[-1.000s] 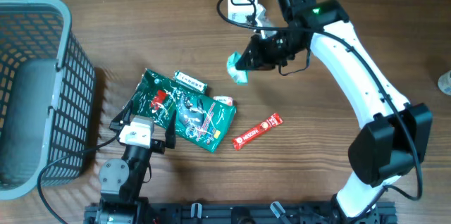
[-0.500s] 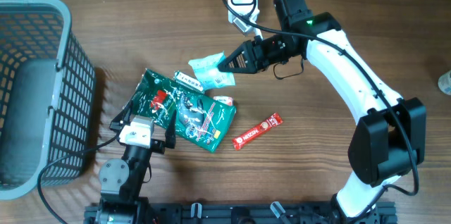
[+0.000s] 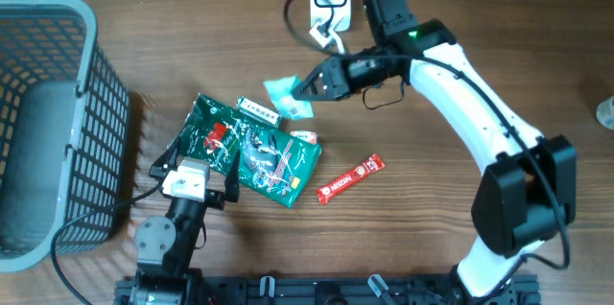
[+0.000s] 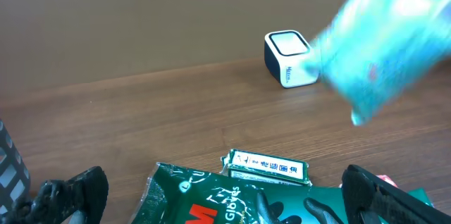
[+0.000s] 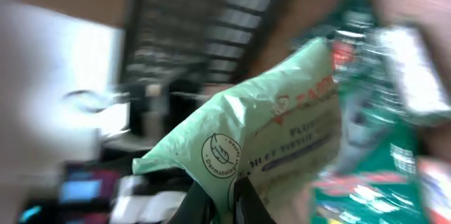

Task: Scan the item barcode
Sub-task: 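Carry the tissue pack up to the scanner face, then move the tissue pack right and drop it at the table's right edge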

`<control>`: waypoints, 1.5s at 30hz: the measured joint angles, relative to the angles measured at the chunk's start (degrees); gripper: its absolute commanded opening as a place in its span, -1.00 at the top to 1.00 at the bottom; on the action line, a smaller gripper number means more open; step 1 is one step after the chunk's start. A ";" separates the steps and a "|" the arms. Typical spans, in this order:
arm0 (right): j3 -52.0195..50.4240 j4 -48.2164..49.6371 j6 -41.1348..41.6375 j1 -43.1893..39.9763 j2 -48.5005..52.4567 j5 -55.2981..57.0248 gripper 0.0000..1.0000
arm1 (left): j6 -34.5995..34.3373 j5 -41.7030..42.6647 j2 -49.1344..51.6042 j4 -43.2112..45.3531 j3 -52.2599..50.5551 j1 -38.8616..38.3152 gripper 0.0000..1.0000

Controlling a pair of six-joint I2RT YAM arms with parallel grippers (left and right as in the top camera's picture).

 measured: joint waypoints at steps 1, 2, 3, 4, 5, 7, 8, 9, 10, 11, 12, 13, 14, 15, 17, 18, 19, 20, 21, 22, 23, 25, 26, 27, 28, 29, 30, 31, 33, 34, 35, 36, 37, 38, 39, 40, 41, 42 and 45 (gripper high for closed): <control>-0.04 -0.90 1.81 1.03 -0.85 6.67 0.91 | 0.00 0.00 0.00 0.02 0.00 0.00 -1.00; -0.09 -1.57 4.24 2.38 -2.05 15.74 0.91 | 0.00 0.02 0.00 0.00 0.00 0.00 -1.00; -0.13 -2.32 7.48 4.46 -3.93 27.67 0.91 | 0.00 0.02 0.02 0.00 0.00 0.00 -1.00; -0.15 -2.49 10.27 6.51 -5.73 38.25 0.91 | 0.00 0.02 0.04 0.00 0.00 0.00 -1.00; -0.15 -2.54 12.66 8.55 -7.37 46.82 0.91 | 0.00 0.02 0.04 0.00 0.02 0.00 -1.00; -0.15 -1.81 16.61 12.02 -9.66 62.82 0.91 | 0.00 0.02 0.04 0.00 0.00 0.00 -1.00; -0.15 -1.07 17.75 12.90 -10.03 68.43 0.91 | 0.00 0.00 0.04 0.00 0.00 0.00 -1.00; -0.15 0.24 18.27 13.09 -9.88 72.96 0.91 | 0.00 0.02 0.04 0.00 0.02 0.00 -1.00; -0.15 2.91 18.27 12.83 -9.11 77.75 0.91 | 0.00 0.02 0.04 0.00 0.00 0.00 -1.00; -0.15 6.12 17.97 12.35 -8.07 80.63 0.91 | 0.00 0.02 0.04 0.00 0.00 0.00 -1.00; -0.15 10.93 16.63 11.74 -6.34 83.52 0.91 | 0.00 0.00 0.04 0.00 0.02 0.00 -1.00; -0.15 14.99 15.21 11.17 -4.46 85.46 0.90 | 0.00 0.00 0.04 0.00 0.02 0.00 -1.00; -0.15 19.69 13.60 10.73 -2.49 87.10 0.91 | 0.00 0.02 0.07 0.00 0.00 0.00 -1.00; 0.04 26.82 10.88 10.29 1.01 89.44 0.91 | 0.00 0.00 0.07 0.00 0.00 0.00 -1.00; 0.50 33.83 7.23 10.12 5.57 92.83 0.91 | 0.00 0.00 0.11 0.00 0.02 0.00 -1.00; 0.83 35.95 6.03 10.12 6.99 93.57 0.91 | 0.00 0.00 0.11 0.00 0.00 0.00 -1.00; 2.19 40.33 2.60 10.10 11.34 95.76 0.91 | 0.00 0.00 0.11 0.00 0.00 0.00 -1.00; 2.91 43.85 0.15 10.03 13.68 97.20 0.91 | 0.00 0.02 0.11 0.00 0.00 0.00 -1.00; 4.28 47.01 -2.49 9.94 16.44 98.18 0.91 | 0.00 0.00 0.11 0.00 0.00 0.00 -1.00; 5.73 49.55 -4.79 9.70 18.51 98.92 0.91 | 0.00 0.00 0.13 0.00 0.00 0.00 -1.00; 7.30 51.25 -6.43 9.44 20.24 99.23 0.91 | 0.00 0.00 0.13 0.00 0.00 0.00 -1.00; 11.02 53.27 -9.53 8.61 23.08 99.82 0.90 | 0.00 0.00 0.13 0.00 0.00 0.00 -1.00; 12.52 53.57 -10.43 8.26 24.02 99.76 0.91 | 0.00 0.02 0.13 0.00 0.00 0.00 -1.00; 13.90 53.79 -11.13 7.93 24.72 99.58 0.91 | 0.00 0.00 0.13 0.00 0.00 0.00 -1.00; 16.50 54.01 -12.13 7.48 25.94 99.47 0.91 | 0.00 0.00 0.13 0.00 0.00 0.00 -1.00; 18.34 54.27 -12.76 7.10 26.93 99.43 0.91 | 0.00 0.02 0.13 0.00 0.02 0.00 -1.00; 19.32 54.25 -13.20 6.91 27.54 99.49 0.91 | 0.00 0.00 0.13 0.00 0.00 0.00 -1.00; 19.85 54.21 -13.53 6.78 28.06 99.49 0.91 | 0.00 0.02 0.13 0.00 0.00 0.00 -1.00; 20.09 52.46 -13.81 6.75 28.68 99.47 0.91 | 0.00 0.02 0.13 0.00 0.00 0.00 -1.00; 20.09 51.06 -13.97 6.82 29.00 99.49 0.91 | 0.00 0.02 0.13 0.00 0.00 0.00 -1.00; 20.09 49.86 -14.03 6.86 29.27 99.49 0.91 | 0.00 0.00 0.13 0.00 0.00 0.00 -1.00; 20.13 48.43 -14.19 6.86 29.49 99.49 0.91 | 0.00 0.02 0.13 0.00 0.00 0.00 -1.00; 20.22 46.14 -14.21 6.97 29.53 99.51 0.92 | 0.00 0.00 0.13 0.00 0.00 0.00 -1.00; 20.50 43.23 -14.19 7.02 29.53 99.51 0.92 | 0.00 0.00 0.13 0.00 0.00 0.00 -1.00; 21.18 40.00 -13.90 7.08 29.57 99.58 0.92 | 0.00 0.02 0.13 0.00 0.00 0.00 -1.00; 22.43 35.76 -13.07 7.13 29.62 99.78 0.92 | 0.00 0.00 0.13 0.00 0.00 0.00 -0.99; 24.26 31.04 -11.87 7.13 29.62 100.61 0.92 | 0.00 0.02 0.13 0.00 0.00 0.00 -1.00; 25.97 26.43 -10.49 7.19 29.62 101.79 0.92 | 0.00 0.02 0.13 0.00 0.02 0.00 -1.00; 30.95 6.99 -2.08 7.06 28.24 106.92 0.92 | 0.00 0.02 0.11 0.00 0.00 0.00 -1.00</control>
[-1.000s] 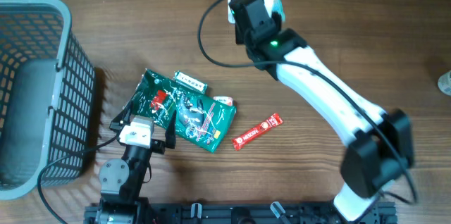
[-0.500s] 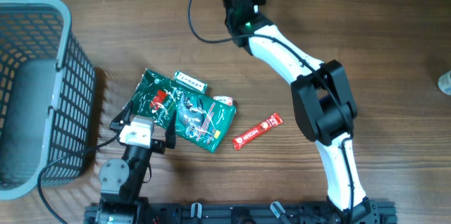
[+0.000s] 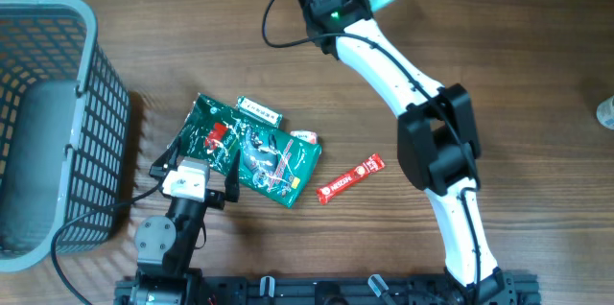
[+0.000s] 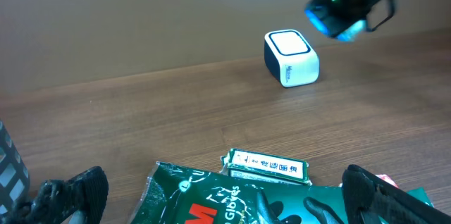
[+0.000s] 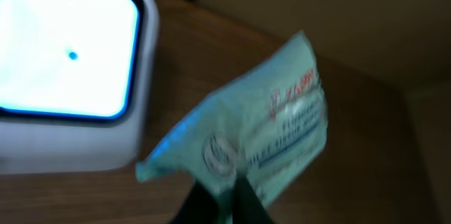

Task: Scan the item barcode
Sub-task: 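Move the tissue pack right and drop it at the table's right edge, then reach the right gripper to the red Nescafe stick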

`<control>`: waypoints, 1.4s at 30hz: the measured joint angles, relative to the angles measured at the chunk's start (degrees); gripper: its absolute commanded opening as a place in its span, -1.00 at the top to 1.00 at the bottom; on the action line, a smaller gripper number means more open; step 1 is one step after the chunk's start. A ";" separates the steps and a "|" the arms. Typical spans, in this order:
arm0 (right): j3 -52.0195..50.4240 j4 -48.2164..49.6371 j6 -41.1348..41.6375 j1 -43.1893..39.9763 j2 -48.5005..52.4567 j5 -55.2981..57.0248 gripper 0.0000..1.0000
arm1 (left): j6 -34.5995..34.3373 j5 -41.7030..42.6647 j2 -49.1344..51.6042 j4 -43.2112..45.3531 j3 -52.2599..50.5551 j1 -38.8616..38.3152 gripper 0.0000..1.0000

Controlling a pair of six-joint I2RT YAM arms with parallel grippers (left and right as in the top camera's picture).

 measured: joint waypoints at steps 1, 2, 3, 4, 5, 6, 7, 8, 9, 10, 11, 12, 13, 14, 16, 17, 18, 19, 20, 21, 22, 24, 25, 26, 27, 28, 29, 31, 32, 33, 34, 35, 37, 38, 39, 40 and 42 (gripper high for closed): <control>0.46 -7.43 4.28 -0.42 -1.16 0.35 0.91 | 0.00 0.00 0.00 -0.02 0.00 0.00 -1.00; 0.66 -14.71 8.96 -1.14 -2.40 0.17 0.92 | 0.00 -0.02 0.00 0.00 0.00 0.00 -1.00; 0.76 -18.88 12.44 -2.03 -3.28 0.11 0.91 | 0.00 -0.02 0.00 0.00 0.00 0.00 -1.00; 0.98 -24.11 17.07 -3.56 -4.31 -0.76 0.91 | 0.00 0.00 -0.02 0.00 0.00 0.00 -1.00; 1.07 -30.27 23.28 -7.15 -5.57 -2.51 0.91 | 0.00 0.00 -0.02 0.00 0.00 0.00 -1.00; 1.01 -32.52 27.50 -11.19 -6.10 -4.31 0.91 | 0.00 -0.02 -0.02 0.00 0.00 0.00 -1.00; 0.63 -32.48 29.38 -13.88 -6.32 -5.57 0.91 | 0.00 -0.02 0.00 0.00 0.00 0.00 -1.00; -0.07 -32.30 30.95 -17.11 -6.38 -6.78 0.91 | 0.00 -0.02 0.00 0.00 0.00 0.00 -1.00; -1.38 -31.76 32.46 -21.24 -6.43 -8.24 0.91 | 0.00 -0.02 0.00 0.00 0.00 0.00 -1.00; -3.15 -30.88 33.77 -25.62 -6.43 -9.49 0.91 | 0.00 0.00 -0.02 0.00 0.00 0.00 -1.00; -4.44 -30.45 34.49 -28.79 -6.38 -10.19 0.92 | 0.00 0.00 0.00 0.00 0.00 0.00 -1.00; -6.69 -29.77 35.43 -33.99 -6.34 -11.28 0.91 | 0.00 0.00 0.00 0.00 0.00 0.00 -1.00; -8.44 -28.96 35.95 -37.66 -6.32 -11.82 0.89 | 0.00 -0.02 0.00 0.00 0.00 0.00 -1.00; -9.60 -28.52 36.24 -40.54 -6.32 -12.24 0.29 | 0.00 -0.02 -0.02 0.00 0.00 0.00 -1.00; -11.45 -28.30 36.83 -46.47 -6.29 -13.51 -0.99 | 0.00 0.00 0.00 0.00 0.00 0.00 -1.00; -11.50 -28.13 36.61 -48.92 -6.29 -15.72 -0.99 | 0.00 -0.02 0.00 0.00 0.00 0.00 -1.00; -11.32 -28.20 36.02 -50.45 -6.29 -17.90 -0.99 | 0.00 0.00 0.00 0.00 0.00 0.00 -1.00; -10.99 -28.52 35.21 -51.43 -6.29 -20.28 -0.99 | 0.00 -0.02 0.00 0.00 0.00 0.00 -1.00; -10.12 -29.57 34.38 -52.57 -6.29 -23.32 -0.99 | 0.00 0.00 0.00 0.00 0.00 0.00 -1.00; -8.63 -31.45 33.40 -53.46 -6.29 -26.29 -0.99 | 0.00 0.00 0.00 0.00 0.00 0.00 -1.00; -6.75 -32.76 32.92 -53.96 -6.43 -28.50 -1.00 | 0.00 0.00 0.00 0.00 0.00 0.00 -1.00; -4.33 -34.40 32.22 -53.62 -7.93 -31.95 -0.99 | 0.00 0.00 0.00 0.00 0.00 0.00 -1.00; -3.96 -34.77 32.02 -53.02 -9.51 -33.27 -0.99 | 0.00 -0.02 0.00 0.00 0.00 0.00 -1.00; -3.76 -34.99 31.98 -52.17 -11.65 -34.51 -0.99 | 0.00 -0.02 0.00 0.00 0.00 0.00 -1.00; -3.65 -35.26 31.98 -50.97 -14.56 -36.17 -0.99 | 0.00 0.00 0.00 0.00 0.00 0.00 -1.00; -3.41 -35.78 31.91 -49.29 -18.36 -38.21 -0.99 | 0.00 -0.02 0.00 0.00 0.00 0.00 -1.00; -2.91 -36.17 31.87 -47.32 -22.25 -40.19 -0.99 | 0.00 0.00 0.00 0.00 0.00 0.00 -1.00; -1.40 -37.70 33.64 -40.74 -33.09 -44.87 -0.99 | 0.00 0.00 0.00 0.00 0.00 0.00 -1.00; -1.22 -37.68 34.60 -38.93 -35.28 -45.18 -0.99 | 0.00 -0.02 -0.02 0.00 0.00 0.00 -1.00; -1.22 -37.88 35.36 -37.66 -36.72 -45.29 -0.99 | 0.00 0.00 0.00 0.00 0.00 0.00 -1.00; -1.22 -38.01 36.02 -35.21 -38.64 -45.59 -0.99 | 0.00 -0.02 0.02 0.00 0.00 0.00 -1.00; -1.22 -38.07 36.59 -32.15 -40.72 -45.99 -0.99 | 0.00 0.00 0.02 0.00 0.00 0.00 -1.00; -1.22 -38.77 37.07 -27.78 -43.32 -46.73 -0.99 | 0.00 -0.02 0.02 0.00 0.00 0.00 -1.00; -1.22 -39.60 37.16 -26.60 -44.11 -46.73 -0.99 | 0.00 -0.02 0.02 0.00 0.00 0.00 -1.00; -1.22 -40.79 37.29 -26.12 -44.37 -46.69 -0.99 | 0.00 0.00 0.02 0.00 0.00 0.00 -1.00; -1.22 -42.56 37.44 -25.81 -44.39 -46.64 -0.99 | 0.00 -0.02 0.02 0.00 0.00 0.00 -1.00; -1.22 -43.93 37.48 -25.79 -44.28 -46.64 -0.99 | 0.00 -0.02 0.02 0.00 0.00 0.00 -1.00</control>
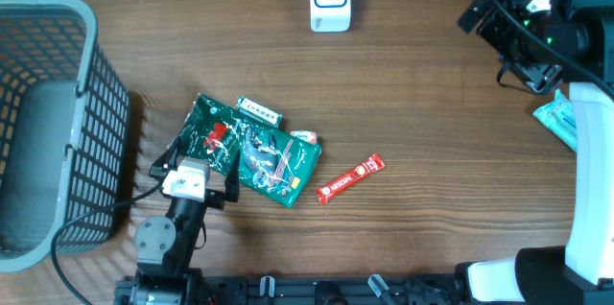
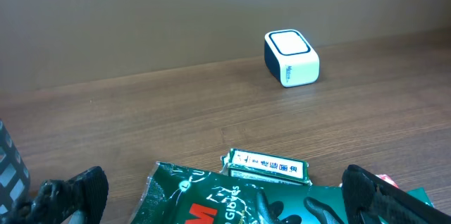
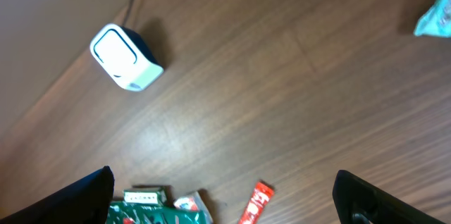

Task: Scan the item barcode
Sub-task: 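Reach the right gripper to the red Nescafe stick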

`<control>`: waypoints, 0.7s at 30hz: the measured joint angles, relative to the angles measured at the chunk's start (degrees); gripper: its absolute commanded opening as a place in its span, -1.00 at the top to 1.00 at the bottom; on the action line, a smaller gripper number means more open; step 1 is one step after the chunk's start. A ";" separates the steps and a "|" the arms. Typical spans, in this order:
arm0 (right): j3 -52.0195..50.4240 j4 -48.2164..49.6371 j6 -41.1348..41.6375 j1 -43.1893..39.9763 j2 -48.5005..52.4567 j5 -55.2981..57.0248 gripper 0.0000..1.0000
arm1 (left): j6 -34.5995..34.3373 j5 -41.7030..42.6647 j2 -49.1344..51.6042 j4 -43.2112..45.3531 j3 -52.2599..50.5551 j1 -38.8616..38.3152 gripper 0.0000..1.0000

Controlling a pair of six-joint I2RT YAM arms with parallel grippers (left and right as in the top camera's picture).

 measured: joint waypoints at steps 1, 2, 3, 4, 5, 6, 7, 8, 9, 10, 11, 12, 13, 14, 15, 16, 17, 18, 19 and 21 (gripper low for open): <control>0.00 -0.79 0.00 0.00 0.00 0.02 -0.99 | 0.00 0.00 0.00 0.00 0.00 0.00 -1.00; 0.00 -1.33 0.00 0.00 0.00 0.04 -0.99 | 0.00 0.00 0.00 0.00 0.00 0.00 -1.00; 0.00 -1.51 -0.13 0.00 0.00 0.07 -0.99 | 0.00 0.00 0.00 0.00 0.00 0.00 -1.00; 0.00 -1.79 -0.26 0.00 0.00 0.15 -0.99 | 0.00 0.00 0.00 0.00 0.00 0.00 -1.00; 0.00 -2.80 -0.28 0.00 0.00 0.20 -0.99 | 0.00 0.00 0.00 0.00 0.00 0.00 -1.00; 0.00 -3.89 -0.42 0.00 -0.02 0.20 -0.99 | 0.00 0.02 0.00 0.00 0.00 0.00 -1.00; 0.00 -4.92 -0.46 0.00 -0.02 0.20 -0.99 | 0.00 0.00 0.00 0.00 0.00 0.00 -1.00; 0.00 -5.33 -0.46 0.00 -0.02 0.20 -0.99 | 0.00 0.00 0.00 0.00 0.00 0.00 -1.00; 0.00 -5.92 -0.46 0.00 -0.17 0.20 -0.99 | 0.00 0.00 0.00 0.00 0.00 0.00 -1.00; -0.02 -6.21 -0.44 0.15 -0.50 0.20 -0.99 | 0.00 0.00 0.00 0.00 0.00 0.00 -1.00; -0.02 -6.21 -0.44 0.50 -1.01 0.20 -0.99 | 0.00 0.00 0.00 0.00 0.00 0.00 -1.00; -0.02 -6.21 -0.44 1.22 -1.99 0.20 -0.99 | 0.00 0.02 0.00 0.00 0.00 0.00 -1.00; -0.02 -6.19 -0.44 2.14 -2.89 0.26 -0.99 | 0.00 0.00 0.00 0.00 0.00 0.00 -0.99; -0.02 -6.21 -0.44 3.28 -3.74 0.33 -0.99 | 0.00 0.00 0.00 0.00 0.00 0.00 -1.00; -0.02 -6.23 -0.46 5.14 -4.74 0.37 -0.99 | 0.00 0.00 0.00 0.00 0.00 0.00 -1.00; -0.02 -6.25 -0.68 7.02 -5.53 0.39 -0.99 | 0.00 0.02 0.00 0.00 0.00 0.00 -0.99; -0.02 -6.25 -1.11 9.11 -6.14 0.39 -0.99 | 0.00 0.02 0.00 0.00 0.00 0.00 -1.00; -0.28 -5.73 -2.64 11.82 -6.54 0.35 -0.99 | 0.00 0.00 0.00 0.00 0.00 0.00 -1.00; -1.31 -4.81 -3.82 14.01 -6.78 0.37 -0.99 | 0.00 0.02 0.00 0.00 0.00 0.00 -1.00; -4.92 -3.67 -5.33 17.77 -6.88 0.39 -0.99 | 0.00 0.00 0.00 0.00 0.00 0.00 -1.00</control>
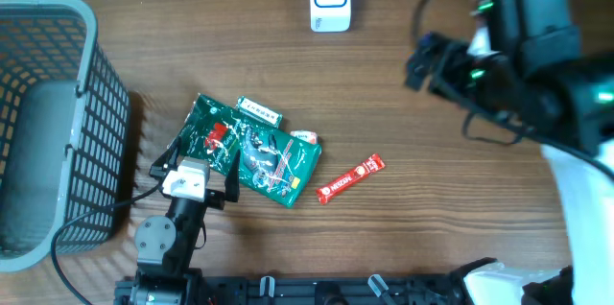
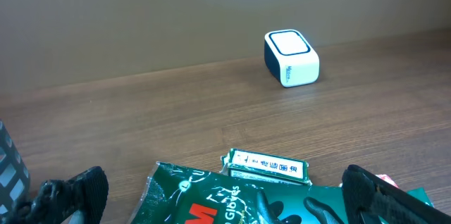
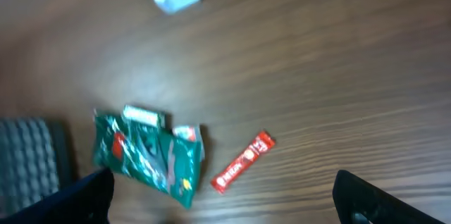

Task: Scan the item barcode
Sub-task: 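Reach the right gripper to the red Nescafe stick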

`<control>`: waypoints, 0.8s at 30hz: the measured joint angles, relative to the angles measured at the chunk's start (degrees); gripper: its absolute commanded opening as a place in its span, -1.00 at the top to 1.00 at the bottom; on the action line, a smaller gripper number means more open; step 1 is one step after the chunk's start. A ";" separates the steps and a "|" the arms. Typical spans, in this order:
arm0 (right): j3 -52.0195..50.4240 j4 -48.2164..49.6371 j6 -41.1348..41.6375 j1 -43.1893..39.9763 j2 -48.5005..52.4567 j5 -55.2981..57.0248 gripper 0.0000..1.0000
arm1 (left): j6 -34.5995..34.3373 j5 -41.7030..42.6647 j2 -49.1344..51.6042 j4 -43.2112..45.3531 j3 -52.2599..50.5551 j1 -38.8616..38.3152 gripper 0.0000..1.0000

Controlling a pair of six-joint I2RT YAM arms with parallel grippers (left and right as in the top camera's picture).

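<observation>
The white scanner stands at the table's far edge, also seen as the scanner (image 2: pixel 291 58) and the scanner. A green glove packet (image 1: pixel 246 152) lies left of centre with a small white-and-green box (image 1: pixel 260 110) at its far edge. A red stick packet (image 1: pixel 350 178) lies to its right. My right gripper (image 3: pixel 225 199) hangs open and empty high over the table, the red stick (image 3: pixel 243 161) below it. My left gripper (image 2: pixel 225 194) rests open at the packet's near edge. The teal tissue pack is out of view.
A grey mesh basket (image 1: pixel 82 65) fills the left side of the table. The scanner's cable runs off the far edge. My right arm (image 1: pixel 537 65) spans the right side and hides the table under it.
My right arm has swung left, toward the table's middle. Its wrist view now looks down on the green packet and red stick; the teal pack has dropped out of view. The left arm is unmoved.
My right gripper first held the teal tissue pack above the pile near the scanner. Then it held it right at the scanner. Later the pack lay at the table's right edge and the gripper was open. Now the open gripper is over the middle right.
</observation>
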 measured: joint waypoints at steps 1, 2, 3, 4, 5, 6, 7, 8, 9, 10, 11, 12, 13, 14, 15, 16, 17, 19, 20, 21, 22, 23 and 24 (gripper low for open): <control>-2.89 1.44 -0.37 1.88 0.00 -0.02 -0.99 | 0.00 0.02 0.00 0.00 0.00 0.00 -1.00; -7.76 4.24 -0.33 4.09 0.04 -0.02 -0.99 | 0.00 0.02 0.00 0.00 0.00 0.00 -1.00; -11.39 6.27 -0.33 5.33 0.07 -0.17 -0.99 | 0.00 0.02 0.02 0.00 0.00 0.00 -1.00; -15.93 8.94 -0.11 6.54 0.33 -0.48 -0.99 | 0.00 0.00 0.00 0.02 0.00 0.00 -1.00; -20.04 11.82 0.15 7.32 0.35 -1.11 -0.99 | 0.00 0.02 0.00 -0.02 0.00 0.00 -1.00; -24.37 14.60 0.33 8.02 0.42 -2.21 -0.99 | 0.00 0.00 0.00 0.02 0.00 0.00 -1.00; -28.17 17.73 0.37 8.55 0.66 -3.58 -0.99 | 0.00 0.00 0.00 0.00 0.00 0.00 -1.00; -32.81 23.04 0.35 9.07 0.70 -5.86 -0.99 | 0.00 0.02 0.00 0.00 0.00 0.00 -1.00; -36.44 27.93 0.09 9.44 0.83 -8.13 -0.99 | 0.00 0.00 0.00 0.00 0.00 0.00 -1.00; -40.63 34.16 -0.20 9.84 0.96 -11.61 -0.99 | 0.00 0.00 0.00 0.02 0.00 0.00 -1.00; -42.99 37.81 -0.39 10.10 1.20 -13.99 -0.99 | 0.00 0.00 0.00 0.02 0.00 0.00 -1.00; -45.77 44.17 -0.52 10.36 1.20 -16.74 -0.99 | 0.00 0.00 0.00 0.00 0.00 0.00 -1.00; -47.71 47.95 -0.61 10.64 1.55 -19.04 -0.99 | 0.00 0.00 0.00 0.00 0.00 0.00 -1.00; -49.92 52.24 -0.76 10.91 2.10 -21.29 -1.00 | 0.00 0.02 0.02 0.00 0.00 0.00 -1.00; -51.10 54.23 -0.83 11.04 2.82 -22.71 -0.99 | 0.00 0.00 0.02 0.00 0.00 0.00 -1.00; -51.52 54.69 -0.79 11.06 3.63 -23.08 -0.99 | 0.00 0.00 0.00 0.00 0.00 0.00 -1.00; -51.78 54.64 -0.81 11.04 4.68 -23.10 -0.99 | 0.00 0.00 0.00 0.00 0.00 0.00 -1.00; -52.00 51.78 -0.81 11.04 6.23 -22.53 -0.99 | 0.00 0.02 0.00 0.00 0.00 0.00 -1.00; -52.06 48.78 -0.74 11.06 6.58 -21.57 -0.99 | 0.00 0.00 0.02 0.00 0.00 0.00 -1.00; -52.35 45.35 0.00 11.04 6.80 -20.02 -0.98 | 0.00 0.00 0.00 0.00 0.00 0.00 -1.00; -52.39 43.58 0.61 11.04 6.80 -19.26 -0.97 | 0.00 0.00 0.00 0.00 0.00 0.00 -1.00; -52.46 41.72 1.70 11.04 6.80 -18.18 -0.96 | 0.00 0.00 0.00 0.00 0.00 0.00 -1.00; -52.43 41.03 2.49 11.04 6.80 -17.84 -0.93 | 0.00 0.02 0.00 0.00 0.00 0.00 -1.00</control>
